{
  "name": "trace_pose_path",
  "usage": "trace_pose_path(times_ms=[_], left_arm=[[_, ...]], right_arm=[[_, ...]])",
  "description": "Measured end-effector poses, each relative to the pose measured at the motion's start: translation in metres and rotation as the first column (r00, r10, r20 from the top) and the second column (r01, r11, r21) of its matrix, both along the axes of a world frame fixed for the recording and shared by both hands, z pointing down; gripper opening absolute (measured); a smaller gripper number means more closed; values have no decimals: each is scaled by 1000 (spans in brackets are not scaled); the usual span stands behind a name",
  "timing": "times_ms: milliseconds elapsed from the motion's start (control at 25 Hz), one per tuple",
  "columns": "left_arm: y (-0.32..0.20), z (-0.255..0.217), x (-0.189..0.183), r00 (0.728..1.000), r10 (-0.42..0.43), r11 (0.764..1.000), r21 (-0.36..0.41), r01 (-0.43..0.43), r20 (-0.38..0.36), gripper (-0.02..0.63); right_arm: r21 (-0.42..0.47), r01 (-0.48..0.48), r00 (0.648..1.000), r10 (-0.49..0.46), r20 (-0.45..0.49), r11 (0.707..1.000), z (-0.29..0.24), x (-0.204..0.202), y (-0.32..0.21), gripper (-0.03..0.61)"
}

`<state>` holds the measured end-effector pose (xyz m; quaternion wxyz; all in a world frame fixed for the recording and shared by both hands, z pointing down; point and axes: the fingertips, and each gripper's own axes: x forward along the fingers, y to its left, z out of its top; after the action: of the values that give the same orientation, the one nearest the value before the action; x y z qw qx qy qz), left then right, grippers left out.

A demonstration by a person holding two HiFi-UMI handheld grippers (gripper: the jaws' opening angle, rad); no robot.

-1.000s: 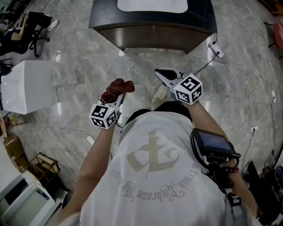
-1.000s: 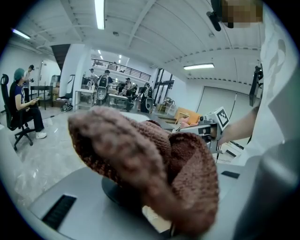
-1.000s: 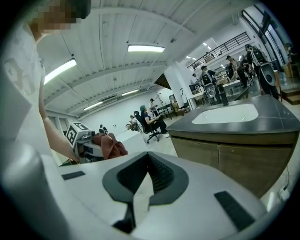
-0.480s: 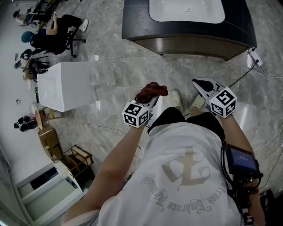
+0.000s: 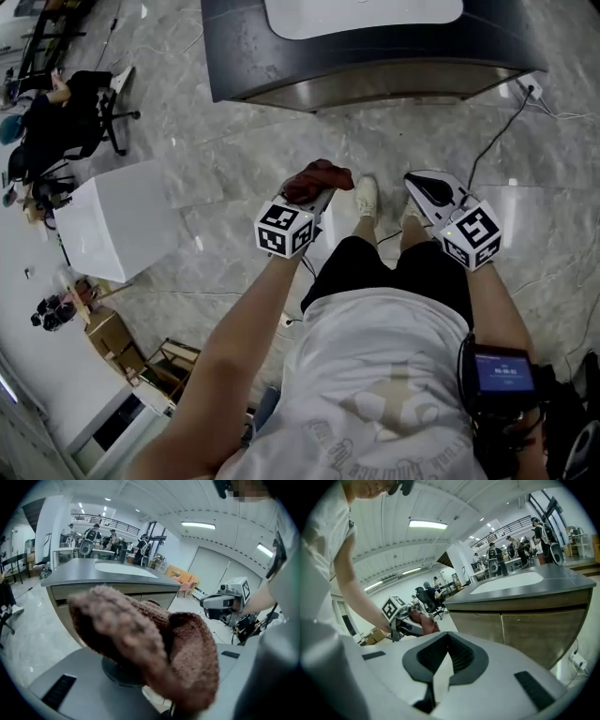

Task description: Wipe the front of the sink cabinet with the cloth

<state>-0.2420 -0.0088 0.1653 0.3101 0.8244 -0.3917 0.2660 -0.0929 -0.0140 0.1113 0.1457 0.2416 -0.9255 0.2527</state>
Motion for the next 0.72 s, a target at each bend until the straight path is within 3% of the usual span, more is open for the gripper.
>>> trace_pose_path(times_ms=[200, 480, 720], left_arm=[[-33, 39, -47, 1000, 4, 1000, 10, -4, -11, 120], [-81, 38, -97, 982, -184, 982, 37, 185, -34, 120], [-113, 30, -145, 957, -289, 954, 77, 291, -40, 120]], right_arm=[[-11, -109, 994, 109, -13, 994, 33, -22, -22, 12], [-52, -169, 986, 168, -17, 984, 40, -22, -36, 12], [-82, -137, 991, 137, -12, 987, 49, -45, -30, 12]])
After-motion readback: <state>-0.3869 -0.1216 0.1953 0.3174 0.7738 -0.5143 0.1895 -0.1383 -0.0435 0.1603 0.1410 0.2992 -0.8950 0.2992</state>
